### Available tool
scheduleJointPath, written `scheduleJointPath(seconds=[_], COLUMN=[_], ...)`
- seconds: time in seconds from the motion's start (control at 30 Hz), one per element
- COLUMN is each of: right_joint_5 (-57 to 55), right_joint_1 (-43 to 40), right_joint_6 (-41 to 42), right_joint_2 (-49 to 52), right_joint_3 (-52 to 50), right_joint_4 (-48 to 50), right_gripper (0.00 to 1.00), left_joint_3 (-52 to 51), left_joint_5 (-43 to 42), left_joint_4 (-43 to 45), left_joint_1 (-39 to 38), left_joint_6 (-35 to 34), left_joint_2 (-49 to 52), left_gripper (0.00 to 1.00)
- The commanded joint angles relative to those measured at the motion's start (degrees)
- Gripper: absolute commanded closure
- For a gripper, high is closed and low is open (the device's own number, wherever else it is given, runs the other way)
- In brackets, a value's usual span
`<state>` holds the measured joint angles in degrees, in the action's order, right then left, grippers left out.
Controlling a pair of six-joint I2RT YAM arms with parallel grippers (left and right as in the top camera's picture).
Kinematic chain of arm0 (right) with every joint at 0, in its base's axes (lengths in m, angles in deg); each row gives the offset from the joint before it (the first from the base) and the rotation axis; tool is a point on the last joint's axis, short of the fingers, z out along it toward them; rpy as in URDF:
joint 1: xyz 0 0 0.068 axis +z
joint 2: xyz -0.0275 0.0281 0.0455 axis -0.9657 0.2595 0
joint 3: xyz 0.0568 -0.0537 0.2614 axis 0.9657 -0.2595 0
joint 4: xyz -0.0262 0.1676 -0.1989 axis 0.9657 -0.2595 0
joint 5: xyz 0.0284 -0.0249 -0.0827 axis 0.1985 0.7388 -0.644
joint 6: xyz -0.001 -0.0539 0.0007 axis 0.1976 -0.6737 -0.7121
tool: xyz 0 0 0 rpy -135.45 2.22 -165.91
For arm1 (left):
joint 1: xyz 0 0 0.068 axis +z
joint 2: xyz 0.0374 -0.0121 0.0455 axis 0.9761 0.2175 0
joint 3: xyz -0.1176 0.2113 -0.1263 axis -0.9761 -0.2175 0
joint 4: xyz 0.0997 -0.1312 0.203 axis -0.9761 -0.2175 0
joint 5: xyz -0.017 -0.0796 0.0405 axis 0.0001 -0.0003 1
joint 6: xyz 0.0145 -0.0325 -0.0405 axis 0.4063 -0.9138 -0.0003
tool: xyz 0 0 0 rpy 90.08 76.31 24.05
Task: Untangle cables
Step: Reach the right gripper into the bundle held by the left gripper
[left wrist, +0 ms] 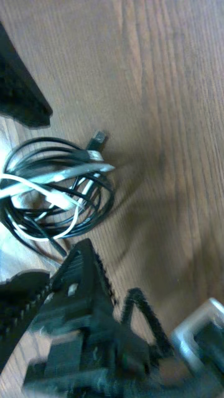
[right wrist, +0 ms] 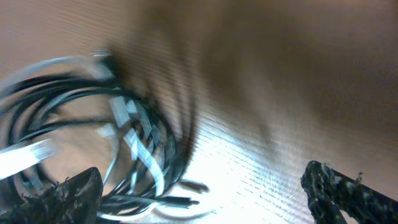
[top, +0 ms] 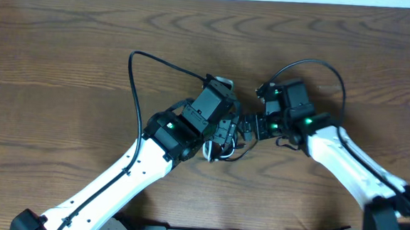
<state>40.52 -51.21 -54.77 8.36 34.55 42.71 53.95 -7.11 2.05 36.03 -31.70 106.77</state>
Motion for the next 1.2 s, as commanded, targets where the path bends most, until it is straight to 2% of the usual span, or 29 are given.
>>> scheduleJointPath(seconds=[0.0,0.23,0.33,0.43,0.57,0.63,0.7,0.83,0.9,1.07,1.17], right_joint_5=[-2.1,7.1,7.0,6.2,2.0,-1.8,-4.9,-12.0,-13.2,-13.2,-13.2], right_joint_1=[1.6,3.7,5.3,8.1,12.3,14.7,16.3,18.8,19.2,19.2,19.2], right_joint_6=[9.1,9.4,9.5,9.4,7.5,7.0,5.6,5.6,5.6,5.6,5.6], right_joint_2=[5.6,10.3,10.2,10.2,10.3,10.3,10.3,10.3,10.3,10.3,10.3], right_joint_3=[-0.5,-0.5,-0.5,-0.5,-0.5,-0.5,-0.5,-0.5,-0.5,-0.5,-0.6], right_joint_4=[1.0,8.6,11.3,12.0,11.7,11.7,11.7,11.3,11.3,11.3,11.3], right_gripper=[0.01,0.01,0.01,0.05,0.06,0.09,0.15,0.42,0.5,0.54,0.62], left_joint_3=[1.0,1.0,1.0,0.9,0.9,0.9,0.9,0.9,0.9,0.9,0.9], left_joint_5=[1.4,1.3,1.3,1.3,1.4,3.7,6.3,6.9,6.9,7.4,9.6], left_joint_4=[-1.7,-6.4,-7.3,-7.4,-7.4,-7.4,-7.4,-7.3,-7.3,-7.4,-7.8], left_joint_1=[0.0,0.0,0.0,0.0,0.0,0.0,0.0,0.0,0.0,0.0,0.4], left_joint_6=[0.2,0.2,0.2,0.2,0.2,-1.8,-4.9,-6.6,-7.0,-8.4,-11.8], left_joint_2=[-1.1,-1.1,-1.1,-1.1,-1.1,-1.1,-1.3,-2.5,-3.3,-5.4,-7.1], left_gripper=[0.14,0.13,0.13,0.13,0.14,0.17,0.2,0.28,0.29,0.28,0.31])
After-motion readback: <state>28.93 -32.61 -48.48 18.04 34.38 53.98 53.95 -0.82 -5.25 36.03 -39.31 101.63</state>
